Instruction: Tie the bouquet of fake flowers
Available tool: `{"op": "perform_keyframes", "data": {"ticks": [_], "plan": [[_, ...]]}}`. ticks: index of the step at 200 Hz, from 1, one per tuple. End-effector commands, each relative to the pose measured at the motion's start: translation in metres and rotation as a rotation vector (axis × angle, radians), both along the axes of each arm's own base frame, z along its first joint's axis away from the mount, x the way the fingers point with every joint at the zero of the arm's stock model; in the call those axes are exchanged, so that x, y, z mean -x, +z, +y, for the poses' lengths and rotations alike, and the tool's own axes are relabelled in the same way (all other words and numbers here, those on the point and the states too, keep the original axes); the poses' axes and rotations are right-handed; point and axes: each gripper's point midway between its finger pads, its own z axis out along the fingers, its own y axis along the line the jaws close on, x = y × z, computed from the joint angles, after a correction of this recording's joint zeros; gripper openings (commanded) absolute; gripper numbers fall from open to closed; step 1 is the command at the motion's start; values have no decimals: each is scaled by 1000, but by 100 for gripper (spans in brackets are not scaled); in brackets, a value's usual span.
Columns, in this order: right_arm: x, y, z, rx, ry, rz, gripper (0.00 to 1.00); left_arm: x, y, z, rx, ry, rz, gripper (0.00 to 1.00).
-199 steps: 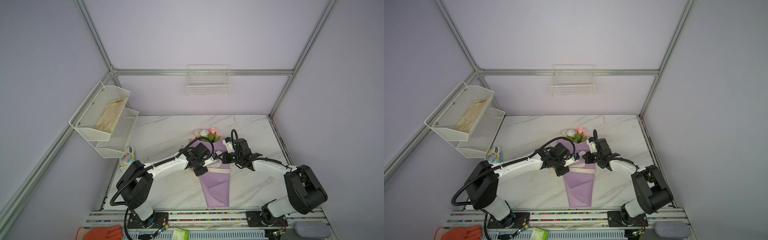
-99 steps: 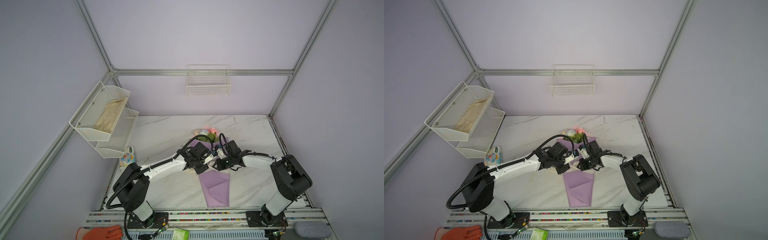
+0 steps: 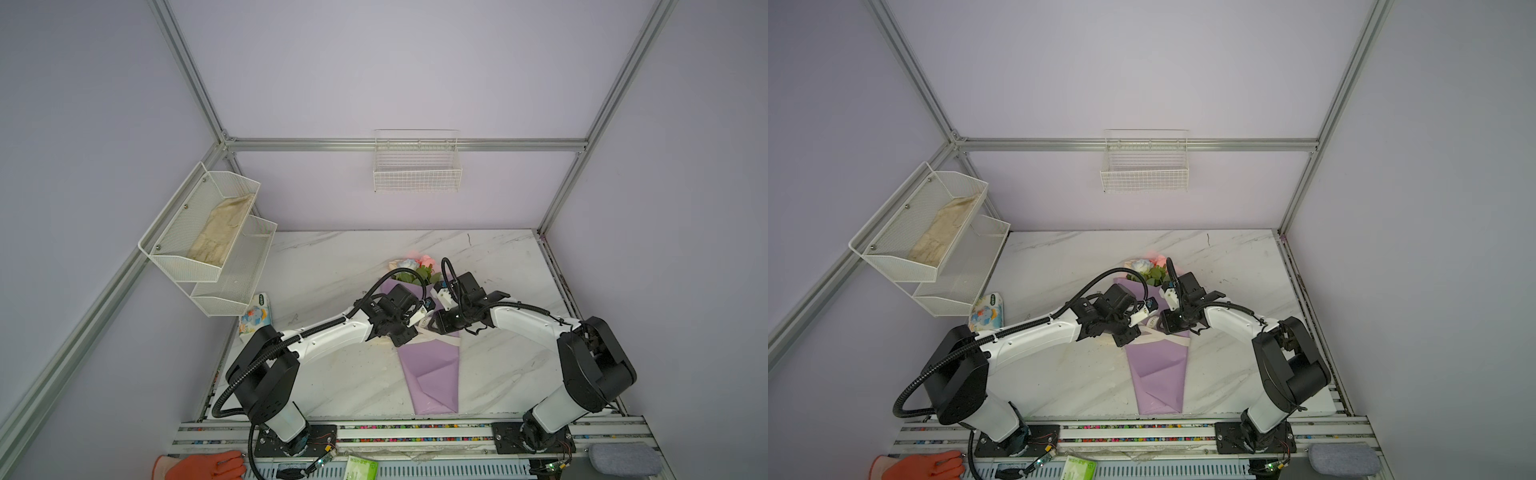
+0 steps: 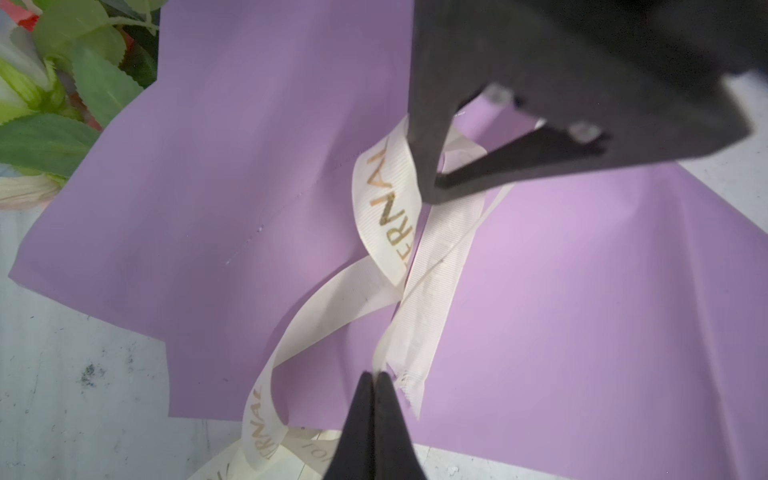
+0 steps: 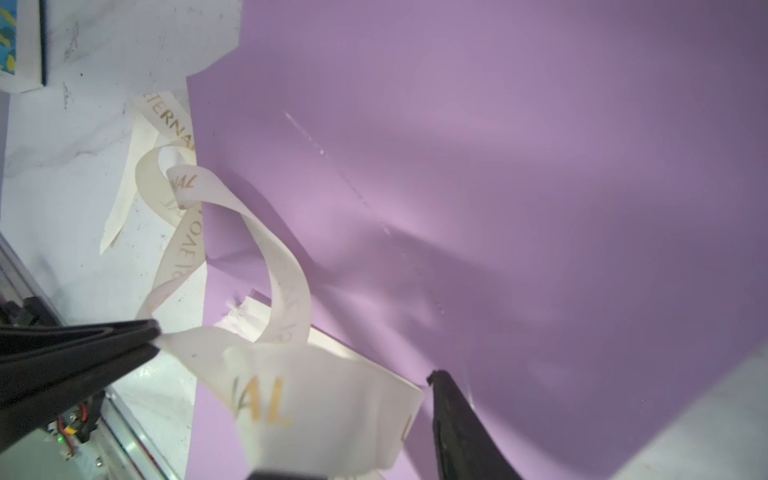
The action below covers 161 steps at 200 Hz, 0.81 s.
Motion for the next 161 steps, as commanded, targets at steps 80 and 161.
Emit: {"op": "perform_keyframes", "data": {"ticks": [80, 161], "plan": [[65, 36, 9, -229, -245, 126, 39, -12, 12, -2, 57, 97, -42, 0], [48, 1, 31, -281, -513, 148, 42, -16, 13, -8, 70, 106, -34, 0]]}}
